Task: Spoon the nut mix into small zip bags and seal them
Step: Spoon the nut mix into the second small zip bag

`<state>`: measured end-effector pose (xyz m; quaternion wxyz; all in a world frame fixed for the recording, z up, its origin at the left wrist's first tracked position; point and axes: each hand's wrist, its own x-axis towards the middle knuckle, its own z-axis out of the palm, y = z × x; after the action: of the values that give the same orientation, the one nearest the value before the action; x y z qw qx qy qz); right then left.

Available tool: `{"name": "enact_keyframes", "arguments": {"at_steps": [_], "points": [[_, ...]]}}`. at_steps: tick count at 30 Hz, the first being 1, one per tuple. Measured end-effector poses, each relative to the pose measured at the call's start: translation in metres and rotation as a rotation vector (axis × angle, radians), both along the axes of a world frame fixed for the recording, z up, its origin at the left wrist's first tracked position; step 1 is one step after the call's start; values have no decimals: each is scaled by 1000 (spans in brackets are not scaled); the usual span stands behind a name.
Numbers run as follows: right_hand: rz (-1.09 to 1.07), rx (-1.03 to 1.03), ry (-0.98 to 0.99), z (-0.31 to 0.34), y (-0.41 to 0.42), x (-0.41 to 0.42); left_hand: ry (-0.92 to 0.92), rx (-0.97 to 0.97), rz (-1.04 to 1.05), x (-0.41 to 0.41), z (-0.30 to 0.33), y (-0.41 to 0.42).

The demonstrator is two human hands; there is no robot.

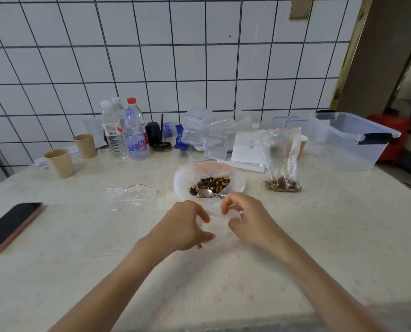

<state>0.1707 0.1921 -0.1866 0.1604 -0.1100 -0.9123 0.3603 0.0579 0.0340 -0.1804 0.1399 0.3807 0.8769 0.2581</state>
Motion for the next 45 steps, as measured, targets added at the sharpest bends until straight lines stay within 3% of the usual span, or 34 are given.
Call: {"name": "enact_keyframes", "arguments": {"at_steps": [4, 7, 12, 17, 24, 30, 33, 36, 41, 45], "points": [[39, 245, -208, -8, -3, -8, 111, -213, -49, -6, -1, 12], [23, 298, -311, -15, 0, -12, 216, -326, -62, -13, -4, 16], [37, 338, -358, -18, 15, -16, 171, -355, -118, -33, -10, 16], [56, 230, -266, -31, 29, -17, 135, -177, -108, -46, -32, 5], [34, 169, -104, -51, 33, -11, 107, 96, 68, -36, -56, -4], [-38, -243, 162, -46, 37, -9, -30, 433, 209, -31, -57, -9], [-188, -218, 262, -42, 44, -14, -92, 601, 272, -35, -58, -11], [-306, -48, 193, -38, 57, -23, -60, 677, 367, -45, -57, -11], [-347, 230, -161, -39, 74, -42, -88, 697, 600, -63, -53, 1], [-390, 205, -199, -42, 79, -55, -175, 623, 578, -77, -49, 19]]}}
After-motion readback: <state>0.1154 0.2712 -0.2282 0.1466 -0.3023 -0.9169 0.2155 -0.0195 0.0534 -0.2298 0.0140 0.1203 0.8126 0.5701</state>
